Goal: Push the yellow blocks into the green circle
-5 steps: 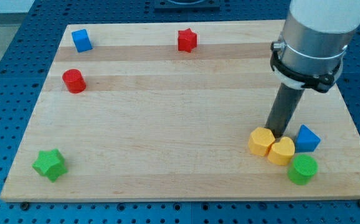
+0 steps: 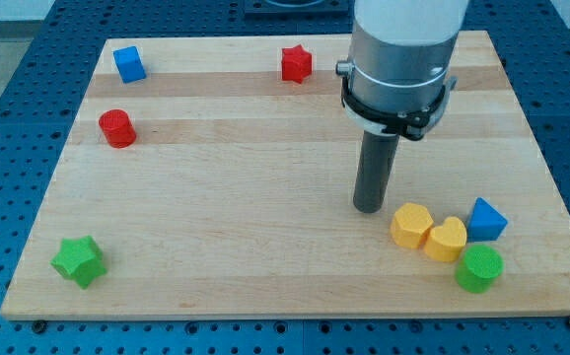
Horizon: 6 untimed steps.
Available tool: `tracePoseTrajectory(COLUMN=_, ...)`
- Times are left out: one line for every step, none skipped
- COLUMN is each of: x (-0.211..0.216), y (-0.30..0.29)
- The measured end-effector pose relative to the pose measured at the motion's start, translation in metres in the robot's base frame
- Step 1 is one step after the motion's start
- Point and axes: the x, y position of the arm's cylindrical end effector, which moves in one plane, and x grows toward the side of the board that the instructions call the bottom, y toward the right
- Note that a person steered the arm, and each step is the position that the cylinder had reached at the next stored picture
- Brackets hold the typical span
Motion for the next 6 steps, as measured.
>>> tracePoseTrajectory(x=0.007, y=0.02)
tracePoseTrajectory(x=0.009, y=0.043)
tracePoseTrajectory(x=0.009, y=0.047)
tracePoseTrajectory(x=0.009, y=0.047)
tracePoseTrajectory(x=0.0, y=0.049)
tracePoseTrajectory(x=-0.05, y=0.044)
